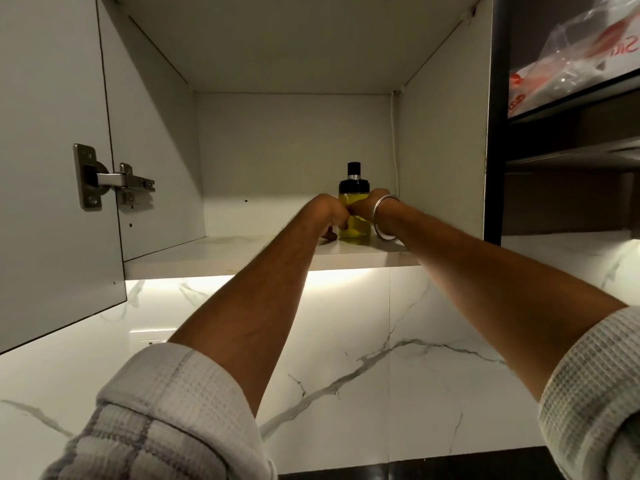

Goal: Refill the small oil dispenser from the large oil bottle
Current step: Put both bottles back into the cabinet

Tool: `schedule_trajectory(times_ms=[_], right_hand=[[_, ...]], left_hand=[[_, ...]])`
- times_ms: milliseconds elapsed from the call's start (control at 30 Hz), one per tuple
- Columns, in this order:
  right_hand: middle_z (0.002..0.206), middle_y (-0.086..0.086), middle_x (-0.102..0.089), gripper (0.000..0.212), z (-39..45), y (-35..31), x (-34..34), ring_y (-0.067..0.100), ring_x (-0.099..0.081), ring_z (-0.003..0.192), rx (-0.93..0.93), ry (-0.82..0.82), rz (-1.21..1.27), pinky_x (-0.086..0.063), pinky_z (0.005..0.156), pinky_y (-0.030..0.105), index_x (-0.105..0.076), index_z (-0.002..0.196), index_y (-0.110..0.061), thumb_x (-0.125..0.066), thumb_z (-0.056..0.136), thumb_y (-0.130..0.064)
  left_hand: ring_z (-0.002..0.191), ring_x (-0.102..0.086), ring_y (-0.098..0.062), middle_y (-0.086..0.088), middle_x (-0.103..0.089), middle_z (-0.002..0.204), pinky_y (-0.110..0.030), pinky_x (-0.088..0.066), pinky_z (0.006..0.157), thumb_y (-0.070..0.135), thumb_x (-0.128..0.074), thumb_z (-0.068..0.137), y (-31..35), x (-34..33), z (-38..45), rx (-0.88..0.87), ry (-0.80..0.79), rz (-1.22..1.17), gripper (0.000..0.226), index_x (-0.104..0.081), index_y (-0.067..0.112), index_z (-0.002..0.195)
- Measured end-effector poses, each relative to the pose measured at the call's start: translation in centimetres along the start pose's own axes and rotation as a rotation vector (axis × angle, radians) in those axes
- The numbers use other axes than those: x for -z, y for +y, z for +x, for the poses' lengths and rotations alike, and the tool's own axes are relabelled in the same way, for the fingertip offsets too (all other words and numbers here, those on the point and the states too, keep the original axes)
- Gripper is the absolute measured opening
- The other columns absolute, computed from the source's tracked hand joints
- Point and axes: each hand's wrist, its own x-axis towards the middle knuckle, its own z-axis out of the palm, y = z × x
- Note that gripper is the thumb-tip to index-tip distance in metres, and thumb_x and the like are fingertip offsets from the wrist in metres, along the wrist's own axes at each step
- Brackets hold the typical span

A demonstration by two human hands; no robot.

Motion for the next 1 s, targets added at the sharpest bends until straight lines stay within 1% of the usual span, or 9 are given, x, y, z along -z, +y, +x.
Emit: schedule_trajectory(times_ms=[100, 167, 267, 367, 433, 500, 633, 867, 1000], right_hand=[[0.117, 0.009, -0.054, 0.075, -0.9, 0.3, 0.5, 0.025, -0.054, 0.106, 0.022, 0.032, 0.116, -0.042, 0.091, 0.032, -0.042, 0.13, -0.007, -0.077, 0.074, -0.043], [0.112, 0.008, -0.055, 0.067, -1.8, 0.5, 0.8, 0.026, -0.056, 0.108, 0.059, 0.048, 0.139, -0.043, 0.088, 0.031, -0.046, 0.128, -0.008, -0.076, 0.076, -0.038], [0.119, 0.01, -0.059, 0.058, -3.4, 0.4, 1.3, 0.028, -0.059, 0.108, 0.12, 0.059, 0.112, -0.047, 0.091, 0.034, -0.049, 0.127, -0.008, -0.073, 0.079, -0.032], [0.128, 0.014, -0.055, 0.063, -6.0, 0.1, 1.9, 0.029, -0.055, 0.114, 0.183, 0.087, 0.035, -0.043, 0.087, 0.03, -0.043, 0.133, -0.006, -0.069, 0.081, -0.032], [0.133, 0.015, -0.05, 0.065, -7.4, 0.1, 2.3, 0.03, -0.051, 0.121, 0.246, 0.125, -0.051, -0.042, 0.092, 0.03, -0.04, 0.135, -0.005, -0.066, 0.084, -0.034], [0.135, 0.015, -0.049, 0.062, -9.4, 0.1, 2.7, 0.03, -0.049, 0.123, 0.332, 0.146, -0.096, -0.041, 0.094, 0.03, -0.04, 0.135, -0.003, -0.064, 0.086, -0.032], [0.128, 0.016, -0.053, 0.05, -13.5, 0.7, 2.7, 0.029, -0.052, 0.116, 0.46, 0.13, -0.085, -0.04, 0.083, 0.027, -0.044, 0.13, -0.003, -0.061, 0.09, -0.027], [0.123, 0.014, -0.058, 0.04, -19.6, 2.9, 0.9, 0.026, -0.055, 0.114, 0.613, 0.072, 0.06, -0.042, 0.091, 0.027, -0.051, 0.125, -0.002, -0.06, 0.089, -0.017], [0.112, 0.012, -0.064, 0.031, -22.2, 4.6, -0.8, 0.023, -0.06, 0.103, 0.677, 0.041, 0.141, -0.045, 0.088, 0.026, -0.057, 0.116, -0.002, -0.061, 0.087, -0.012]], left_hand=[[0.107, -0.057, -0.027, -0.016, -0.054, 0.118, -0.036, -0.049, 0.1, 0.001, -0.058, 0.092, -0.6, 0.3, -1.2, -0.021, 0.05, -0.014, 0.033, -0.054, -0.004, 0.125], [0.106, -0.061, -0.027, -0.016, -0.057, 0.113, -0.037, -0.051, 0.097, 0.003, -0.06, 0.091, -0.9, 0.2, -2.0, -0.029, 0.103, -0.041, 0.031, -0.057, -0.004, 0.121], [0.101, -0.064, -0.029, -0.017, -0.058, 0.107, -0.037, -0.054, 0.092, 0.005, -0.062, 0.089, -0.9, 0.3, -4.5, -0.048, 0.166, -0.044, 0.024, -0.058, -0.003, 0.111], [0.099, -0.064, -0.032, -0.018, -0.057, 0.106, -0.042, -0.055, 0.091, 0.006, -0.063, 0.088, -0.8, 0.3, -7.1, -0.083, 0.232, -0.061, 0.026, -0.055, -0.004, 0.111], [0.097, -0.065, -0.03, -0.018, -0.062, 0.101, -0.038, -0.055, 0.09, 0.007, -0.063, 0.087, -1.0, 0.4, -8.3, -0.119, 0.316, -0.05, 0.021, -0.059, -0.004, 0.104], [0.087, -0.062, -0.021, -0.008, -0.061, 0.087, -0.027, -0.049, 0.084, 0.005, -0.057, 0.087, -1.4, 0.4, -10.4, -0.169, 0.393, -0.021, 0.004, -0.061, 0.005, 0.085], [0.11, -0.059, -0.02, -0.007, -0.063, 0.119, -0.022, -0.044, 0.089, 0.007, -0.056, 0.09, -3.0, -0.4, -14.5, -0.295, 0.518, -0.056, 0.027, -0.064, 0.005, 0.115], [0.098, -0.061, -0.015, -0.007, -0.067, 0.109, -0.012, -0.04, 0.078, -0.004, -0.053, 0.087, -7.3, -2.6, -20.0, -0.346, 0.656, -0.191, 0.027, -0.064, 0.003, 0.111], [0.089, -0.064, -0.015, -0.005, -0.069, 0.104, -0.005, -0.039, 0.069, -0.002, -0.053, 0.087, -11.1, -4.0, -22.2, -0.269, 0.692, -0.222, 0.024, -0.065, 0.006, 0.107]])
